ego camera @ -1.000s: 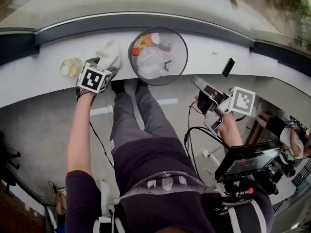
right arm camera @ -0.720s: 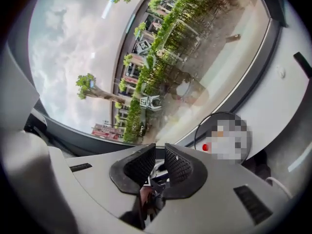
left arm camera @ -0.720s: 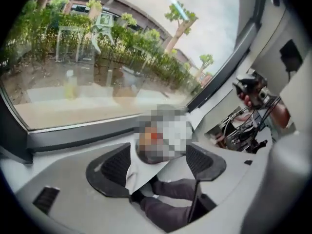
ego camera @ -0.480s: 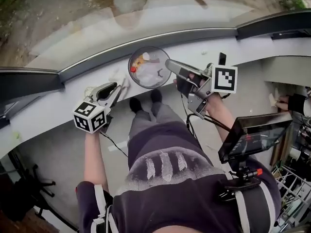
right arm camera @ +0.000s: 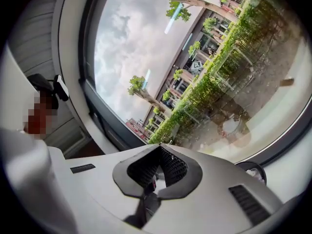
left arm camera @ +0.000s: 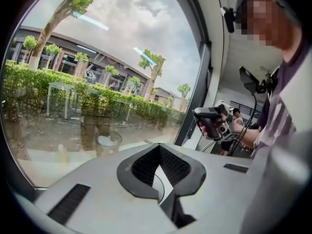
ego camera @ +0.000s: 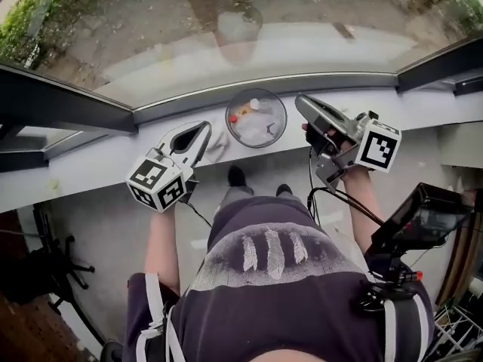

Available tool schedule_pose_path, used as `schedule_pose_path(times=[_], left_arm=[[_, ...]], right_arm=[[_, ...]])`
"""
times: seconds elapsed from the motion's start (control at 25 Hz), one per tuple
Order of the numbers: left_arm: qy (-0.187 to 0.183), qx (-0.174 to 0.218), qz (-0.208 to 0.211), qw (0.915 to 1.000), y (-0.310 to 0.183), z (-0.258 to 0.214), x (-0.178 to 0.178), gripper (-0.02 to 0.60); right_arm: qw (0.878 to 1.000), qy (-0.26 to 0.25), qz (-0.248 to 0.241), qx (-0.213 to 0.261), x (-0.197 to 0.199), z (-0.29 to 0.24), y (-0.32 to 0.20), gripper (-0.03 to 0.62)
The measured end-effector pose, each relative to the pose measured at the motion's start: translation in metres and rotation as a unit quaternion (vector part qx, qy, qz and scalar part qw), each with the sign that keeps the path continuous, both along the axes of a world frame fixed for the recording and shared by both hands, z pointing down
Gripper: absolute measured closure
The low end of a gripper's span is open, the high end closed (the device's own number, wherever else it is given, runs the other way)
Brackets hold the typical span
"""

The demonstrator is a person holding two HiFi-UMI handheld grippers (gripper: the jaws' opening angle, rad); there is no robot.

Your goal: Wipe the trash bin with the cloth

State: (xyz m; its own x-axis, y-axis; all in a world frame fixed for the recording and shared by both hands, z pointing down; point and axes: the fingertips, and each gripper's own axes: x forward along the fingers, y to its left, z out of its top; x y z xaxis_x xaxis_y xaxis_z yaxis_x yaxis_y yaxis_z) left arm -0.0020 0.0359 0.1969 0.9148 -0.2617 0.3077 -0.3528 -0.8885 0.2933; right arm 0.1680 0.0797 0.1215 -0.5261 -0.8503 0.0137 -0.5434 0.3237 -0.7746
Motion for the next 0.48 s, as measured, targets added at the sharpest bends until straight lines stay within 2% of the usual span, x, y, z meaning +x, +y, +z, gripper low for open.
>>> schedule_pose_path(times=[0.12, 0.32, 0.48], left_arm=[[0.006, 0.024, -0.004, 0.9997, 0.012, -0.024, 0.025, 0.584], [0.000, 0.074, 0.003, 0.9973, 0.059, -0.057, 0.079, 0.584], [-0.012, 0.101, -0.018, 0.9946, 0.093, -0.078, 0.087, 0.584]], right_arm=[[1.000, -0.012, 0.006, 0.024, 0.017, -0.005, 0.025, 0.594], [0.999, 0.008, 0.005, 0.049, 0.051, -0.012, 0.089, 0.593], [0.998, -0.010, -0.011, 0.063, 0.070, -0.009, 0.124, 0.594]])
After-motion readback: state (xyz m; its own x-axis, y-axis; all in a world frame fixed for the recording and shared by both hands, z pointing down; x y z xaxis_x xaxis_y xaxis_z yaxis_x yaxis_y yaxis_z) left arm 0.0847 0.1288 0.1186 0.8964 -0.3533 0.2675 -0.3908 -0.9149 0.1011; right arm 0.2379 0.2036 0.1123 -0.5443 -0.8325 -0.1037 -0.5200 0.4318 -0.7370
